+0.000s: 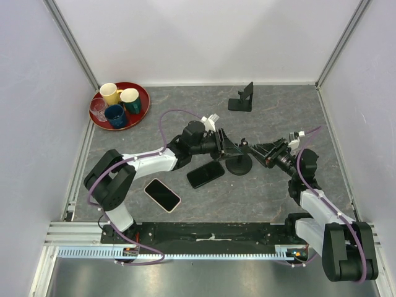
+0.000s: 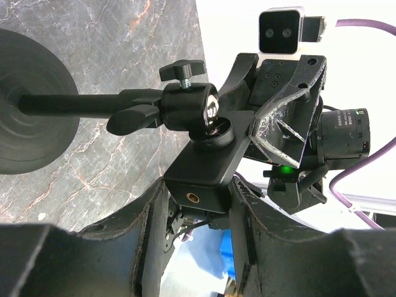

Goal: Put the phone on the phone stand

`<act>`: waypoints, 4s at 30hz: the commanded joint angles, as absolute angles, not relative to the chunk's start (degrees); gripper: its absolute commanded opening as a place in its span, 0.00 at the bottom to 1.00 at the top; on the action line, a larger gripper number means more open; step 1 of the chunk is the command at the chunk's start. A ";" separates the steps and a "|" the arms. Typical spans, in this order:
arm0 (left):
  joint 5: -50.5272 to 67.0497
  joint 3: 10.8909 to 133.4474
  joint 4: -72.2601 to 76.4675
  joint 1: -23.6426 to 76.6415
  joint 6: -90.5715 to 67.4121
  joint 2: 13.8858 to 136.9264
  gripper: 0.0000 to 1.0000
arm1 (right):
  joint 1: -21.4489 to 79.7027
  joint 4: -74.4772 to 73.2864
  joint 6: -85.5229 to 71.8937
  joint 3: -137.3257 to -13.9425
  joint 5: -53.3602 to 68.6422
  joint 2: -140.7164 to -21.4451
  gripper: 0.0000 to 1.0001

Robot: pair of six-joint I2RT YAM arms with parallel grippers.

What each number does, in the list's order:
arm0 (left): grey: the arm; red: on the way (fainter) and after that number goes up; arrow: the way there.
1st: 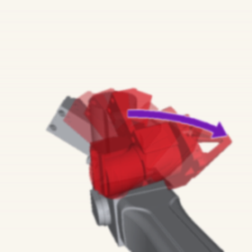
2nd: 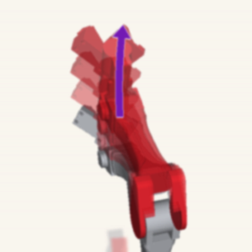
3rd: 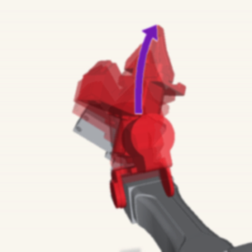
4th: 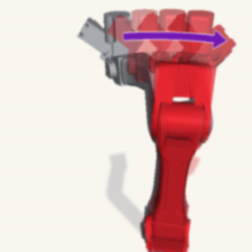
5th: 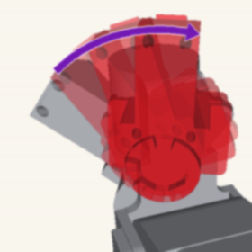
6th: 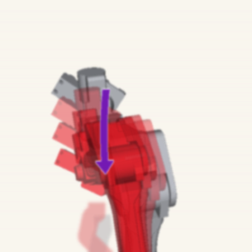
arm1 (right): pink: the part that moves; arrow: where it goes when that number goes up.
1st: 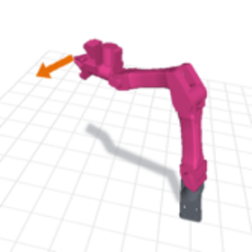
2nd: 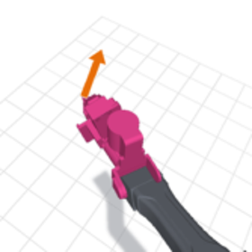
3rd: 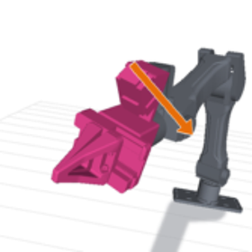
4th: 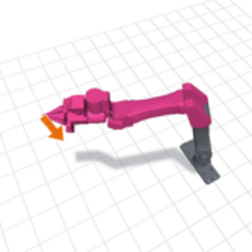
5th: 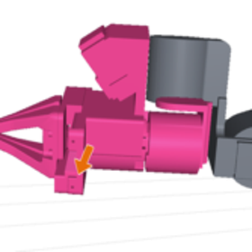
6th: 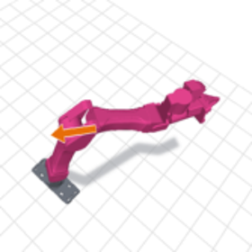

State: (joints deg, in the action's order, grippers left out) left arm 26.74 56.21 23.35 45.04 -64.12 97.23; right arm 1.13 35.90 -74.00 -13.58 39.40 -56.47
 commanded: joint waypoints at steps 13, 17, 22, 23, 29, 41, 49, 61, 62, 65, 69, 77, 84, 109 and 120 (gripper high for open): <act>26.63 59.42 21.71 39.55 -58.10 98.18 0.30 | 5.45 23.91 -67.76 -11.69 32.26 -55.38 0.19; 28.82 60.82 22.06 39.55 -58.36 99.22 0.27 | 5.45 25.39 -71.36 -8.62 31.73 -53.53 0.16; 28.83 61.44 22.41 39.55 -58.62 99.23 0.18 | 5.45 28.83 -75.59 -5.80 30.32 -53.35 0.08; 29.00 61.44 22.41 39.55 -58.54 99.14 0.18 | 5.45 28.65 -75.50 -5.97 30.15 -53.44 0.08; 29.53 60.30 22.33 39.55 -58.54 98.18 0.33 | 3.87 31.46 -75.06 -5.63 31.55 -58.00 0.11; 28.22 49.49 14.35 34.55 -48.62 77.80 0.93 | 3.34 24.53 -67.86 -11.16 32.69 -56.69 0.73; 19.70 51.76 -17.44 34.28 -26.21 69.00 0.95 | 3.08 11.88 -55.15 -16.08 33.84 -52.39 0.98; 4.57 64.77 -38.85 44.64 -0.98 90.06 0.98 | 2.90 -9.75 -38.06 -29.08 32.08 -46.23 0.98; 4.66 65.56 -38.76 45.52 -0.10 91.65 0.99 | 2.81 -10.54 -37.62 -29.87 32.08 -46.32 0.98; 5.97 69.68 -38.67 45.79 3.24 97.02 0.99 | 2.81 -12.29 -35.78 -32.86 32.34 -46.49 0.98; 5.45 73.47 -40.24 45.79 6.76 103.00 0.99 | 2.81 -13.53 -33.32 -36.38 32.96 -47.11 0.98; 6.33 76.99 -42.10 45.79 11.86 109.07 0.99 | 2.90 -14.85 -31.29 -37.79 33.92 -46.93 0.98; 7.82 77.43 -42.71 45.70 12.83 111.09 1.00 | 2.81 -15.56 -30.67 -36.30 35.15 -46.41 0.98; 7.48 72.86 -42.10 50.44 6.86 112.41 0.95 | 2.81 -18.02 -30.76 -35.68 35.51 -44.03 0.98; 2.10 73.56 -41.49 51.06 1.41 114.78 0.79 | 2.81 -18.81 -30.76 -35.42 35.07 -43.15 0.98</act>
State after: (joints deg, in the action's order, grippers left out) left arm 1.28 74.85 -41.10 50.81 5.21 110.87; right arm 2.79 -18.90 -31.62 -35.70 35.11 -44.07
